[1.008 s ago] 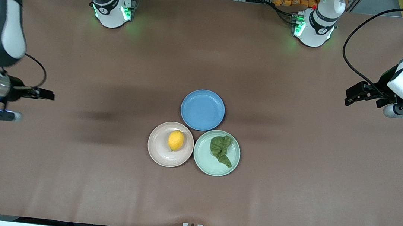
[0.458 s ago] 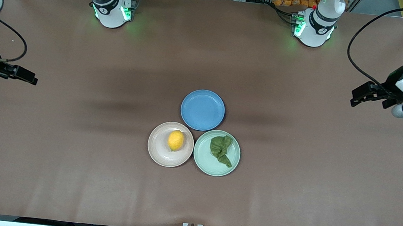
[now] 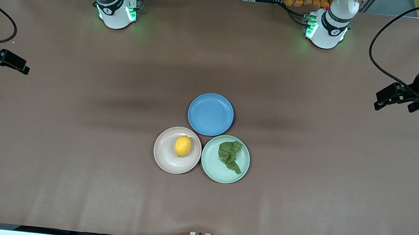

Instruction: Place lemon and lettuce in plates

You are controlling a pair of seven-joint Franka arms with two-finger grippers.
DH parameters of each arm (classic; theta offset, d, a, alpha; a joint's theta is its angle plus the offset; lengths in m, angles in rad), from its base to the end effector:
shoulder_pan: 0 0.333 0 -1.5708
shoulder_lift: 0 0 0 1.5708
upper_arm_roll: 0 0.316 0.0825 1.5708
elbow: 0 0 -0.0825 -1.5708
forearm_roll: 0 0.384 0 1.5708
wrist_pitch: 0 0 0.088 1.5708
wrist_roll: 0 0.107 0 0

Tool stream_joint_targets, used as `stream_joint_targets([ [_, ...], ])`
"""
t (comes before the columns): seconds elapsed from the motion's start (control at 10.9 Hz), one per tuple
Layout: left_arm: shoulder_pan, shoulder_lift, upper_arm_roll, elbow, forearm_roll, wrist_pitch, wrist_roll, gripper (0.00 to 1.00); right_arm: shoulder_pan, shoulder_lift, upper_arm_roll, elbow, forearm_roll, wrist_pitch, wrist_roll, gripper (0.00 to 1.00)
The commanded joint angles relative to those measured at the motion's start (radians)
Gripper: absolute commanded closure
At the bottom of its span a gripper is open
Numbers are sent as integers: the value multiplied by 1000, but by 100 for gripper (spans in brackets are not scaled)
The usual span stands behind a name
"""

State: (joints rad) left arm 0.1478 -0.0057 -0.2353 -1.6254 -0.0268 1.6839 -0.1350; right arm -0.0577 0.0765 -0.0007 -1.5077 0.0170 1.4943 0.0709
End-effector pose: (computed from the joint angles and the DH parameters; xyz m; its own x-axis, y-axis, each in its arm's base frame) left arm 0.5606 -0.0521 0.6119 0.9969 0.0505 0.0600 0.0486 -0.9982 0.0338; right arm 0.5687 -0.0313 0.6047 0.9877 -0.1274 -0.0907 -0.1289 -0.9916 -0.0105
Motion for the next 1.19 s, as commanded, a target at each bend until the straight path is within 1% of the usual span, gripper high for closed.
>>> stream_joint_targets([
  [0.0, 9, -16, -2, -8, -13, -4, 28, 0, 12, -58, -5, 0, -5, -57, 20, 0],
  [0.18, 9, -14, -4, -8, -13, -3, 28, 0, 16, -73, -7, 0, -3, -58, 18, 0],
  [0.46, 10, -11, -1, -2, -10, -4, 29, 0, 42, -69, -33, -9, -2, -45, 12, 0],
  [0.64, 10, 0, -1, 28, 2, -3, 26, 0, 42, -69, -36, -6, -3, -42, 10, 0],
  [0.82, 7, 1, -2, 50, 39, -3, 26, 0, 47, -72, -53, -2, -3, -45, 9, 0],
  [1.1, 9, 10, -2, 56, 41, -3, 26, 0, 64, -67, -53, -5, -3, -43, 7, 0],
])
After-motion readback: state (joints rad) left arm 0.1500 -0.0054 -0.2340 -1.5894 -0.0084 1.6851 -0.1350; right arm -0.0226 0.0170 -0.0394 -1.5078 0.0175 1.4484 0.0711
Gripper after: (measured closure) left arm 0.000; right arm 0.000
